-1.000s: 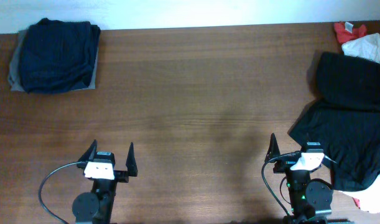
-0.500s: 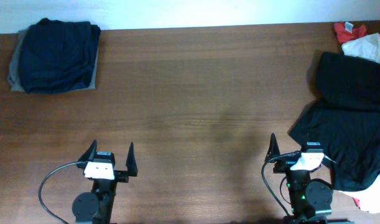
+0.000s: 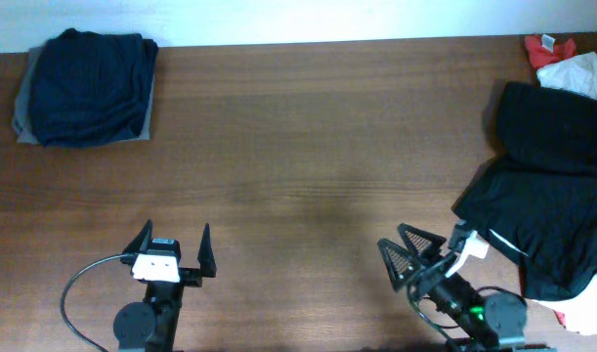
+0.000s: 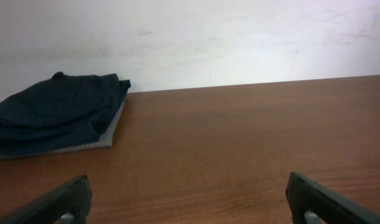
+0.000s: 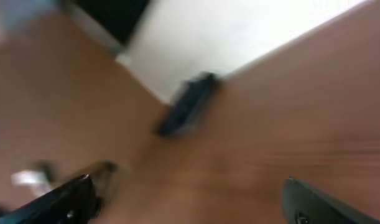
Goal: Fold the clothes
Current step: 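Reach the right gripper to the black shorts at the right edge and grasp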
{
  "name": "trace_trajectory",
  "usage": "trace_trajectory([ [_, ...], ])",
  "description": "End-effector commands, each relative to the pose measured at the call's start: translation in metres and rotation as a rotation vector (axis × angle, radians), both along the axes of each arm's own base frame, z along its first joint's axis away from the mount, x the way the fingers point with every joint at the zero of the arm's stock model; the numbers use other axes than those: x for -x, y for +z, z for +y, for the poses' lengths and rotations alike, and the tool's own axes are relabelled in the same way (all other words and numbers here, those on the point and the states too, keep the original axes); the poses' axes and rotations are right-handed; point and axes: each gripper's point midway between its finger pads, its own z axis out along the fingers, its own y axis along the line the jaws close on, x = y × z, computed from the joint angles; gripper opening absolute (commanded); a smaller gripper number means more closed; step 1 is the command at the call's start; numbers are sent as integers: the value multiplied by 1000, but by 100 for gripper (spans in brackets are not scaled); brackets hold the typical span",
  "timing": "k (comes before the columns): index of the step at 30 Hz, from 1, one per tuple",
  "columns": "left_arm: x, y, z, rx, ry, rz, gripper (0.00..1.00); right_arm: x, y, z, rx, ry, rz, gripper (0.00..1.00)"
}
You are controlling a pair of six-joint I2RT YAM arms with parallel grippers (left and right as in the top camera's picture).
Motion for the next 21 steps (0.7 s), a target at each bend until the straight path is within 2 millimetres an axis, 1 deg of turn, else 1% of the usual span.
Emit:
trace_trajectory([
  [1,0,-2,2,-16,11,1,99,28,67,9,-158,121,-200,98],
  [2,0,-2,2,-16,11,1,100,34,93,2,-165,79,-329,98],
  [4,0,-2,2,-16,11,1,100,39,123,-8,-159,2,-441,98],
  [5,0,-2,2,-16,11,1,99,38,133,-12,-138,-38,-461,98],
  [7,0,-2,2,-16,11,1,99,34,144,-17,-81,-100,-465,98],
  [11,0,-2,2,-16,10,1,99,13,172,-35,105,-276,-436,98],
  [13,0,-2,2,-16,10,0,99,-6,188,-56,187,-413,-379,98],
  [16,0,-2,2,-16,10,1,99,-31,202,-89,271,-609,-265,98],
  [17,0,-2,2,-16,10,1,99,-46,208,-108,326,-712,-197,99],
  [18,0,-2,2,-16,11,1,100,-58,212,-120,368,-775,-145,98],
  [21,0,-2,2,-16,10,1,99,-94,216,-140,501,-864,-12,98],
])
